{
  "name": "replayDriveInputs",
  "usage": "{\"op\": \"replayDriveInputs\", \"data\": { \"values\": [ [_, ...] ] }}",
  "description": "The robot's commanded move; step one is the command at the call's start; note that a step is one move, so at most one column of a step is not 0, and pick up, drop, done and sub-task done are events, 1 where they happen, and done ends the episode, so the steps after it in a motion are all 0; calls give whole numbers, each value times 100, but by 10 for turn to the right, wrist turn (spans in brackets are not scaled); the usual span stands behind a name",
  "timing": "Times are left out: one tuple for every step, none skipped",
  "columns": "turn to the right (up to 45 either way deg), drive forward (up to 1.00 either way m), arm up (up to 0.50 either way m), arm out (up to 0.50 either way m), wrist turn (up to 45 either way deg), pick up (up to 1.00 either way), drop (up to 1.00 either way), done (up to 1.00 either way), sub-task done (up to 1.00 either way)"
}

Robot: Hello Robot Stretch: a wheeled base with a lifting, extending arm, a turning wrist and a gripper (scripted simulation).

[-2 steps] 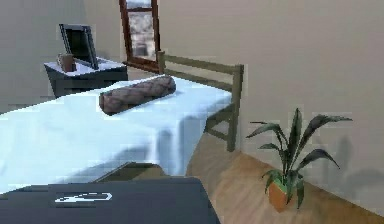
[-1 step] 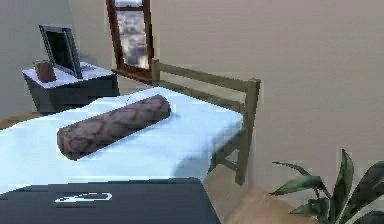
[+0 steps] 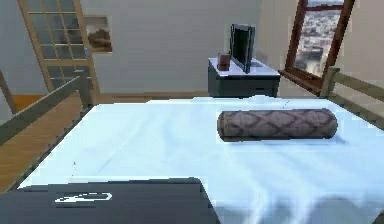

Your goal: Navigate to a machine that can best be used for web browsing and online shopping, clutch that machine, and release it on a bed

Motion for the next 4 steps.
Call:
{"op": "replayDriveInputs", "data": {
  "values": [
    [-450,0,0,0,0,0,0,0,0],
    [-450,0,0,0,0,0,0,0,0],
    [-210,0,0,0,0,0,0,0,0],
    [450,0,0,0,0,0,0,0,0]
  ]
}}
